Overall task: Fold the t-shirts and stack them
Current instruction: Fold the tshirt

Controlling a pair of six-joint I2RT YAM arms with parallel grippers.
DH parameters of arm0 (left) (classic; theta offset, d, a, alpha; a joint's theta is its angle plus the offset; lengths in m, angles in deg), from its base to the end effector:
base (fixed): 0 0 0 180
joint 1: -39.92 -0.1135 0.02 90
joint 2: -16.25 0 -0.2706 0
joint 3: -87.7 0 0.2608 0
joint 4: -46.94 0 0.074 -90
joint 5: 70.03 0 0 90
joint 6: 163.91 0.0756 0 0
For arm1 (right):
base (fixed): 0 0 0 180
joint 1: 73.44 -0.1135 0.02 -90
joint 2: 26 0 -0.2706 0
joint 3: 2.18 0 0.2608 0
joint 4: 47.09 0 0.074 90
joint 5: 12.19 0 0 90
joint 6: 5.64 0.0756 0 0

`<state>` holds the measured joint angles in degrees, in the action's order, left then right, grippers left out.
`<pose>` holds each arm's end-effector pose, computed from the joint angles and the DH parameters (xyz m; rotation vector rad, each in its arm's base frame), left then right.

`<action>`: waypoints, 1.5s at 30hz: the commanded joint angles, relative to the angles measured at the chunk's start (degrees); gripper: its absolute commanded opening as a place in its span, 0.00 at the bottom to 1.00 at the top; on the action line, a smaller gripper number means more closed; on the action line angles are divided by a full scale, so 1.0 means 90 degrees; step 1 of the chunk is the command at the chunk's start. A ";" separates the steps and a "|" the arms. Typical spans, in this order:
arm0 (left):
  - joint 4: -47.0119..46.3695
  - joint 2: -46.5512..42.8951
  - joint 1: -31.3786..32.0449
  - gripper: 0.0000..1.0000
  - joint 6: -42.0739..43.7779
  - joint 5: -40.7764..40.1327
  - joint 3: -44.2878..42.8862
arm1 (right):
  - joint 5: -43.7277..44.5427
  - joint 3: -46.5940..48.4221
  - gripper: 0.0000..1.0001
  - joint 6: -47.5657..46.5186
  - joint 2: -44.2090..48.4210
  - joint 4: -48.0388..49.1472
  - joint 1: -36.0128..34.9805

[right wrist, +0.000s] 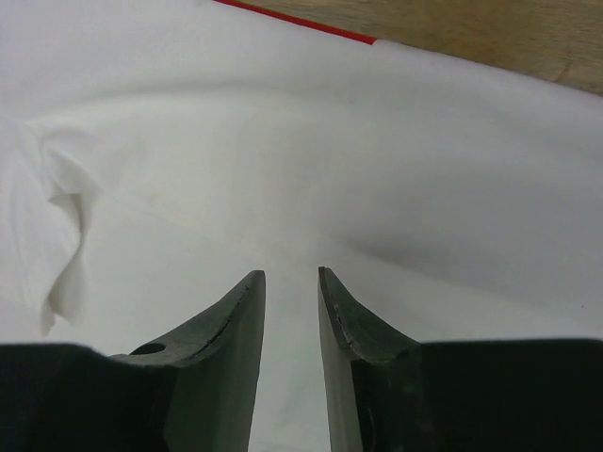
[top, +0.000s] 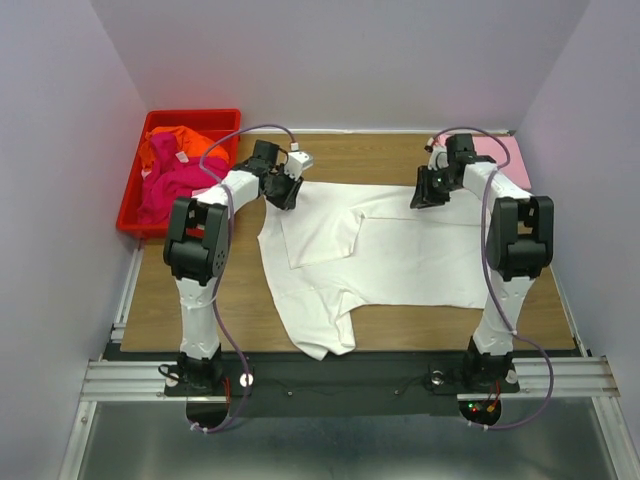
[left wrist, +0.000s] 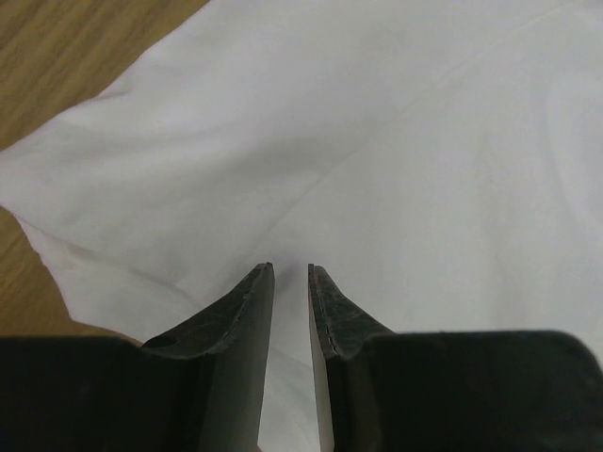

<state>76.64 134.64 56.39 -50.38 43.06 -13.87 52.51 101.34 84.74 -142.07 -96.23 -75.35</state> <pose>0.4683 -0.1694 0.1719 0.9756 2.1254 -0.4180 0.4597 0.0477 0.1746 -0.1817 2.5948 0.5959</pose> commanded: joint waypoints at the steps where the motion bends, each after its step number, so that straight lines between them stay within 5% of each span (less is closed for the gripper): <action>1: -0.0094 0.0272 -0.0169 0.32 -0.0310 -0.0250 -0.0397 | 0.0467 0.0347 0.34 -0.0452 -0.0539 0.0036 0.0037; 12: 0.0706 0.1601 -0.0726 0.29 -0.0124 -0.0291 -0.2154 | 0.0546 0.1713 0.38 -0.0462 -0.1673 0.0036 0.0046; 16: 0.1166 0.1242 -0.0746 0.34 0.0188 0.0255 -0.2595 | 0.0370 0.2066 0.56 -0.0764 -0.1255 0.0027 0.0056; 20: 0.1585 -0.0170 -0.0756 0.47 0.0928 0.1007 -0.1983 | 0.0018 0.1133 0.92 -0.1650 0.0459 -0.0226 0.0056; 21: 0.1653 -0.0176 -0.0756 0.48 0.1085 0.1086 -0.1776 | 0.0076 0.1129 0.93 -0.1654 0.0465 -0.0305 0.0056; 24: 0.1985 -0.1421 -0.0756 0.50 0.1718 0.1301 -0.0764 | 0.0358 0.0057 0.92 -0.2879 0.1693 -0.0666 0.0056; 31: 0.2396 -0.2654 -0.0756 0.47 0.2424 0.1282 0.1231 | 0.1364 -0.2411 0.60 -0.4649 0.3462 -0.1585 0.0056; 34: 0.2396 -0.2939 -0.0756 0.47 0.2483 0.1340 0.1506 | 0.1843 -0.3040 0.54 -0.5071 0.3951 -0.1595 0.0066; 45: 0.2445 -0.3291 -0.0746 0.47 0.2796 0.1409 0.2278 | 0.2498 -0.4379 0.53 -0.6019 0.4323 -0.1575 0.0798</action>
<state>97.60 108.41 49.57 -27.41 54.05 4.68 72.25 62.43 35.04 -104.60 -110.65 -68.16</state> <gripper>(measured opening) 0.472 0.533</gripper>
